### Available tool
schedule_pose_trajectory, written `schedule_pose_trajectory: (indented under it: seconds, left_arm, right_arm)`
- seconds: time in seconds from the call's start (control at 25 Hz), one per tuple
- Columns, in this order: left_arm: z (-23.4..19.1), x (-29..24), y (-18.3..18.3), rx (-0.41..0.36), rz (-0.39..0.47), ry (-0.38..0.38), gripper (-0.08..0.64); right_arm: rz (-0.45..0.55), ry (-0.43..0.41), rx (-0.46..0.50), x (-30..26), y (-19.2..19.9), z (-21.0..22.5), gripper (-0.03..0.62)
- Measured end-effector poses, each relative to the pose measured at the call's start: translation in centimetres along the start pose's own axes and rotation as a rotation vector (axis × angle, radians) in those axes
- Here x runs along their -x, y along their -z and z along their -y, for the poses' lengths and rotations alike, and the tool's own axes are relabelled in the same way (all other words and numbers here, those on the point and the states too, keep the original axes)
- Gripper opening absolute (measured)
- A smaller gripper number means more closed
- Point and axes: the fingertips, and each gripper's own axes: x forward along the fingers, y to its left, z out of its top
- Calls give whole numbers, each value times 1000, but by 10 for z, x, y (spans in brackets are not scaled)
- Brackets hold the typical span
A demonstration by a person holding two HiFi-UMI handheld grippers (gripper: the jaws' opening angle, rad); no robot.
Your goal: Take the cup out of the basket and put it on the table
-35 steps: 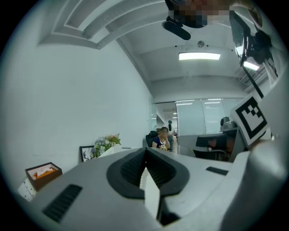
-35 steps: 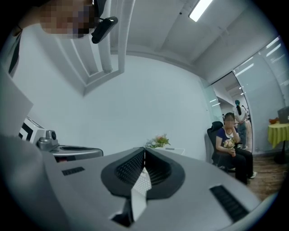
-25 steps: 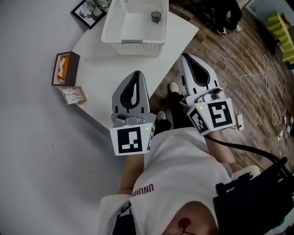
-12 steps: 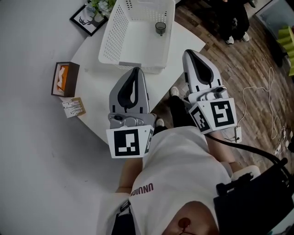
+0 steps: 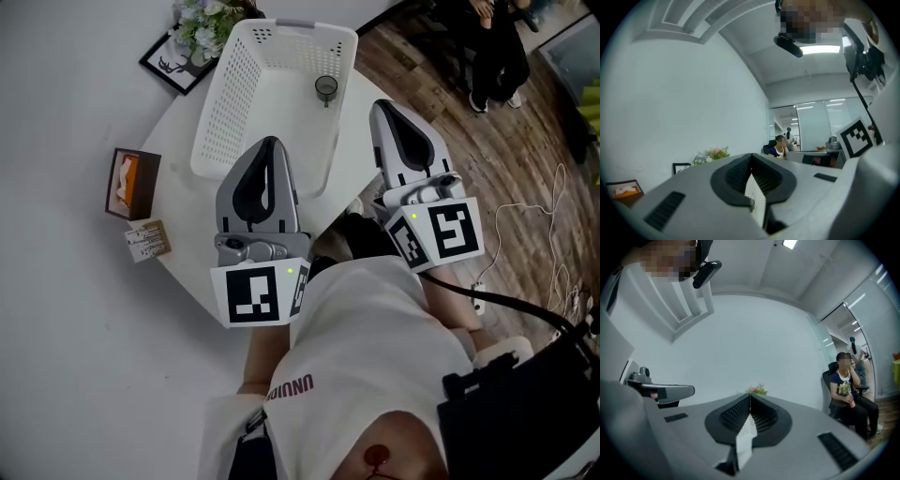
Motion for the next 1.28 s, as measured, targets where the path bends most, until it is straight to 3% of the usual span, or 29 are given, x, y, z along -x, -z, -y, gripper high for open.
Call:
schedule_pose_trajectory:
  seconds: [0.6, 1.04, 1.28]
  left_arm:
    - [-10, -59, -31, -58, 49, -128, 14]
    - [-24, -101, -46, -70, 19, -44, 14]
    - [-26, -134, -33, -66, -20, 65, 14]
  right_arm:
    - [11, -139, 19, -55, -10, 43, 20]
    - [-7, -155, 21, -77, -12, 51, 19]
    - [-35, -107, 12, -90, -8, 59, 20]
